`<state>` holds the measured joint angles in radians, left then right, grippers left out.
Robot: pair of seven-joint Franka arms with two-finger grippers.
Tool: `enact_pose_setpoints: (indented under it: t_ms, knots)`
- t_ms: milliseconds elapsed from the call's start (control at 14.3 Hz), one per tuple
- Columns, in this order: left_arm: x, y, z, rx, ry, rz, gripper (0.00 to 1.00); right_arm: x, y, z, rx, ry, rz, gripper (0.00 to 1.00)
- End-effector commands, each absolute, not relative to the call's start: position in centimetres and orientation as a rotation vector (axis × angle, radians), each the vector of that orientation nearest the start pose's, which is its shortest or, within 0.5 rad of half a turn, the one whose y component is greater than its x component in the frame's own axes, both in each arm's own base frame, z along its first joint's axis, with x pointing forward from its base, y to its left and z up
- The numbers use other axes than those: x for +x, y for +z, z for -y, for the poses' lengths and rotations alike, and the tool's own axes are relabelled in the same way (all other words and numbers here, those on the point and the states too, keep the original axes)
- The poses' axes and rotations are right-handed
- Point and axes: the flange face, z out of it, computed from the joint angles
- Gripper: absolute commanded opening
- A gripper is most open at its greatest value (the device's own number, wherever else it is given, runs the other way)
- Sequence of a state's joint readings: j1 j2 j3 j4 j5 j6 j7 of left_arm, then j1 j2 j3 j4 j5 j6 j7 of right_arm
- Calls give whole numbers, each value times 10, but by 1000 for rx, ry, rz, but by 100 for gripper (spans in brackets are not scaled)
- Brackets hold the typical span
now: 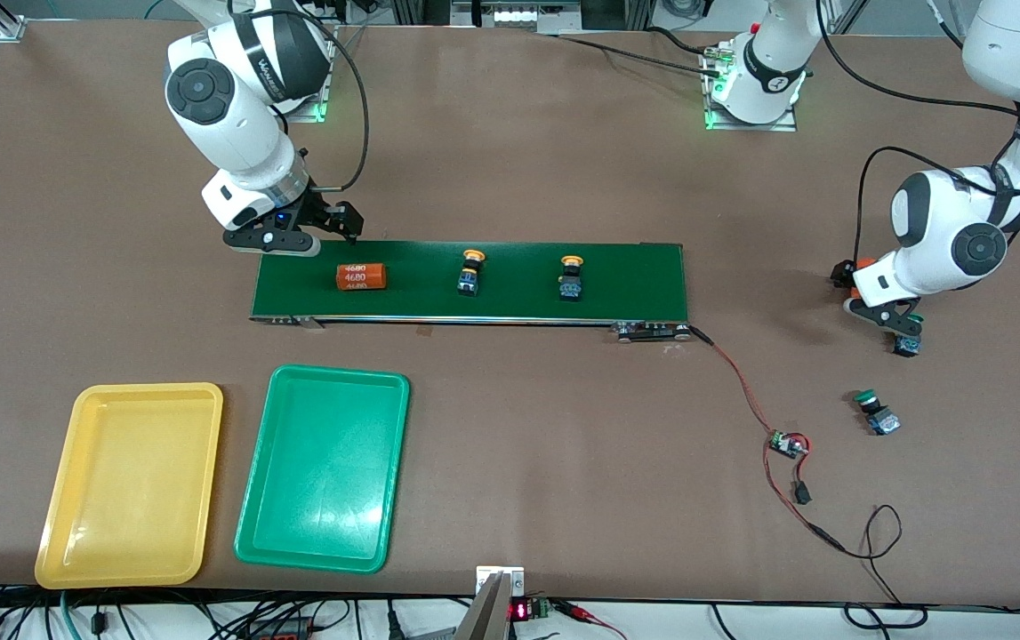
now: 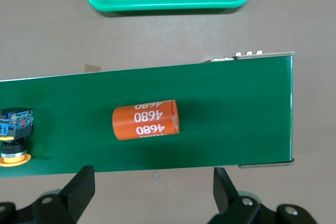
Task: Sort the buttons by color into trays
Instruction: 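Grasp the second orange battery with the left gripper while the right gripper reaches the conveyor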
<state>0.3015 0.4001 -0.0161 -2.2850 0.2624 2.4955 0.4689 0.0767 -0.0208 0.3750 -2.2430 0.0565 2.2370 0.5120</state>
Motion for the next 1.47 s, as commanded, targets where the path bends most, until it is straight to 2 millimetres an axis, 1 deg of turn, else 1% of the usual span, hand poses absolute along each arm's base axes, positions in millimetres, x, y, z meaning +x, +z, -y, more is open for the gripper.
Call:
enact_pose_setpoints:
  t_ms: [0, 70, 210, 281, 351, 491, 561, 702, 772, 842, 912, 982, 1052, 1122, 1193, 1263, 1333, 1403]
  knots:
    - [490, 169, -146, -3011, 324, -647, 29, 468, 373, -240, -3086, 11, -151, 100]
    - [491, 170, -146, -3010, 320, -646, 20, 467, 371, -242, -3086, 14, -144, 100]
    - [494, 175, -141, -3008, 303, -656, 16, 467, 368, -245, -3087, 18, -134, 100]
    - [498, 183, -133, -3000, 285, -682, 16, 467, 366, -246, -3084, 18, -136, 100]
    - [503, 189, -118, -2995, 289, -723, 14, 465, 366, -250, -3082, 15, -126, 100]
    - [521, 211, -93, -2978, 327, -792, 13, 466, 362, -253, -3077, 13, -119, 100]
    - [533, 226, -79, -2966, 349, -831, 13, 466, 360, -253, -3078, 17, -118, 100]
    - [558, 253, -38, -2937, 352, -933, 13, 468, 361, -254, -3070, -8, -119, 100]
    - [566, 264, -7, -2913, 335, -1014, 13, 468, 360, -255, -3069, -2, -118, 100]
    - [573, 274, 14, -2894, 304, -1071, 13, 468, 360, -255, -3069, -2, -120, 100]
    - [578, 284, 43, -2853, 271, -1185, 13, 468, 360, -254, -3067, -4, -139, 100]
    - [584, 293, 67, -2808, 237, -1299, 13, 468, 361, -255, -3067, -12, -173, 100]
    - [588, 299, 80, -2772, 213, -1381, 13, 472, 363, -256, -3057, -44, -213, 100]
    - [591, 303, 99, -2733, 194, -1470, 13, 475, 365, -257, -3038, -79, -249, 100]
    - [595, 307, 111, -2691, 173, -1553, 13, 477, 363, -259, -3027, -95, -256, 100]
    - [594, 310, 120, -2649, 164, -1630, 13, 475, 360, -263, -3028, -92, -244, 100]
    - [591, 314, 141, -2597, 149, -1713, 13, 475, 357, -264, -3031, -87, -237, 100]
    - [590, 318, 154, -2569, 135, -1754, 12, 475, 357, -264, -3044, -97, -217, 100]
